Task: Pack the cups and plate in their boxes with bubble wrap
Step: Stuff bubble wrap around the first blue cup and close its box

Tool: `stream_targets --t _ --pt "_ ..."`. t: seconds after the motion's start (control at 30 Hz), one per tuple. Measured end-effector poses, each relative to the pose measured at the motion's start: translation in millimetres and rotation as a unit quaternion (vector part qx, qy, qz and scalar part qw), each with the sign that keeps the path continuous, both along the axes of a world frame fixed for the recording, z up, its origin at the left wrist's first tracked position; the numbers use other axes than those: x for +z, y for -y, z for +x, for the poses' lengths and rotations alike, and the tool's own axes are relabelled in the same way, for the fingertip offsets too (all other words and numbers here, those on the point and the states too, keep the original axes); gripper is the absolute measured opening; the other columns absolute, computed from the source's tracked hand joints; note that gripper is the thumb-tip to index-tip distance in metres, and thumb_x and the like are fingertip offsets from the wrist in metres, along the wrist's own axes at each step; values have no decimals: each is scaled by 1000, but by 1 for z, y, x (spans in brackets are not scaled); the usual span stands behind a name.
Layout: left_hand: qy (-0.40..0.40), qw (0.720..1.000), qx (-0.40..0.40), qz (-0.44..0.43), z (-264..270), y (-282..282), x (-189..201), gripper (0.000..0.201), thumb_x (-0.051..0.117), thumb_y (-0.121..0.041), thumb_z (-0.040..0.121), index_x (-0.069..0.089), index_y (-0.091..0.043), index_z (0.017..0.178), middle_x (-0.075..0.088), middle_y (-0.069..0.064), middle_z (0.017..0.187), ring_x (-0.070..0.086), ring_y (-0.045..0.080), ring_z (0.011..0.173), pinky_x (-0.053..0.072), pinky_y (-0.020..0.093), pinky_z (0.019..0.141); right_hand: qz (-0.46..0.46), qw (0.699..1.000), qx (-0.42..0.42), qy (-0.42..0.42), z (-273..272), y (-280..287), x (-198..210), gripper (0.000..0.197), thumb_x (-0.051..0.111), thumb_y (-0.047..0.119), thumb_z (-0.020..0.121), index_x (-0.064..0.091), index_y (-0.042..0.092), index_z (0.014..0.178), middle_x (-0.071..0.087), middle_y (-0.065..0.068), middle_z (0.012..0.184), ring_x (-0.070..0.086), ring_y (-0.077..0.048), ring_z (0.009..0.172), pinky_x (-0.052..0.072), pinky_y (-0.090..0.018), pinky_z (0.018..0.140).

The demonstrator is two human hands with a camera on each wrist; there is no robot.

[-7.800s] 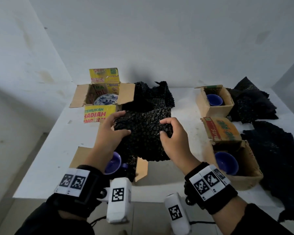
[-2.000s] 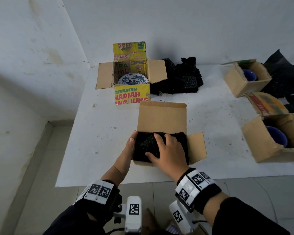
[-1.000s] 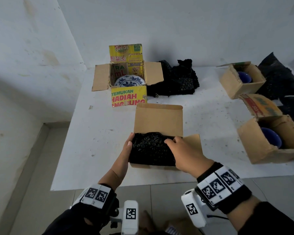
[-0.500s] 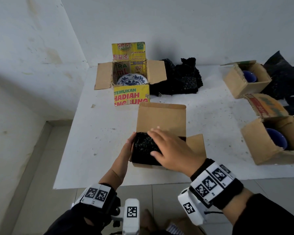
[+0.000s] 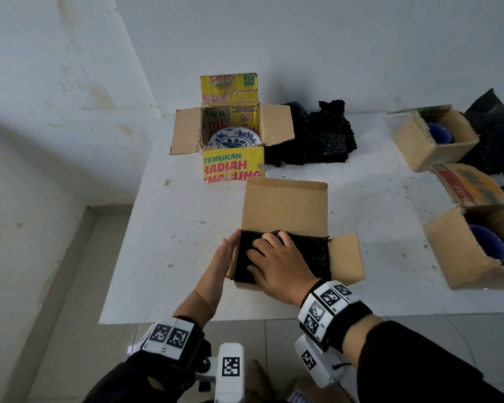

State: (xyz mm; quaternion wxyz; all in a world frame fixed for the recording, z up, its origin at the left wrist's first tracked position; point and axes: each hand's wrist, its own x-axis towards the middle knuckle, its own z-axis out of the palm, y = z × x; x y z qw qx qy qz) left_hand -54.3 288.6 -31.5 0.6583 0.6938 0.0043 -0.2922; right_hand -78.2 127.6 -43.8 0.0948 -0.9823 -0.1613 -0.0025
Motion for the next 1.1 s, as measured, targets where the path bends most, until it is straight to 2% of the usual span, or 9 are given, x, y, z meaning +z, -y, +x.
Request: stream_targets --t 0.07,0.27,0.33,0.47,0.7,0.87,0.97,1.03,1.1 --pt "11 1000 -11 -10 1 -1 4 53 20 -55 96 32 -34 144 32 -17 149 25 -2 137 20 28 115 33 999 8 -11 -1 2 0 37 37 39 90 62 17 108 60 0 110 54 -26 105 29 -40 95" --pt "19 997 74 34 3 -9 4 45 41 -32 99 33 -27 143 39 -6 145 36 12 132 30 28 104 135 989 -11 54 -20 21 14 41 46 29 92 54 11 127 52 -7 133 42 -24 130 33 -38 109" --pt "3 995 97 37 5 -13 0 51 51 -27 95 33 -27 143 42 -2 143 44 18 127 38 33 101 126 991 -43 22 -31 28 12 52 36 36 96 41 9 139 38 -8 148 26 -22 141 22 -38 115" --pt "19 989 110 94 8 -11 -6 63 64 -15 87 33 -23 141 57 6 120 57 20 99 45 28 75 71 994 -36 -70 -44 32 -3 78 2 60 92 17 10 150 4 -4 158 -5 -16 145 3 -39 119" --pt "81 978 186 50 6 -9 8 31 58 -28 91 55 -23 122 66 6 101 63 22 89 52 39 74 191 977 -94 -4 -40 43 22 48 41 40 91 51 14 130 47 -4 138 40 -21 130 31 -33 108" --pt "178 981 55 61 -3 -15 7 34 43 -26 82 72 -30 99 71 -9 99 65 11 91 47 28 76 147 945 -256 140 -59 79 33 39 63 13 80 55 10 118 52 -12 120 49 -28 113 44 -42 93" --pt "331 926 -43 179 -5 -23 -7 30 55 -27 77 71 -38 100 64 -24 109 59 -2 103 47 17 77 277 891 -358 42 -69 93 28 43 60 15 87 46 14 128 46 -9 119 50 -18 97 42 -28 79" --pt "401 883 -87 227 -4 -25 -15 25 55 -41 81 71 -39 100 58 -28 113 56 -4 103 44 13 78 360 866 -346 29 -70 93 25 39 55 17 92 45 14 129 50 -3 112 53 -15 93 40 -19 76" --pt "409 874 -99 243 -2 -25 -18 25 53 -47 81 72 -40 96 53 -31 114 51 -4 103 39 10 78 393 866 -305 51 -68 88 24 34 48 20 96 44 13 129 56 4 99 57 -11 86 42 -12 71"
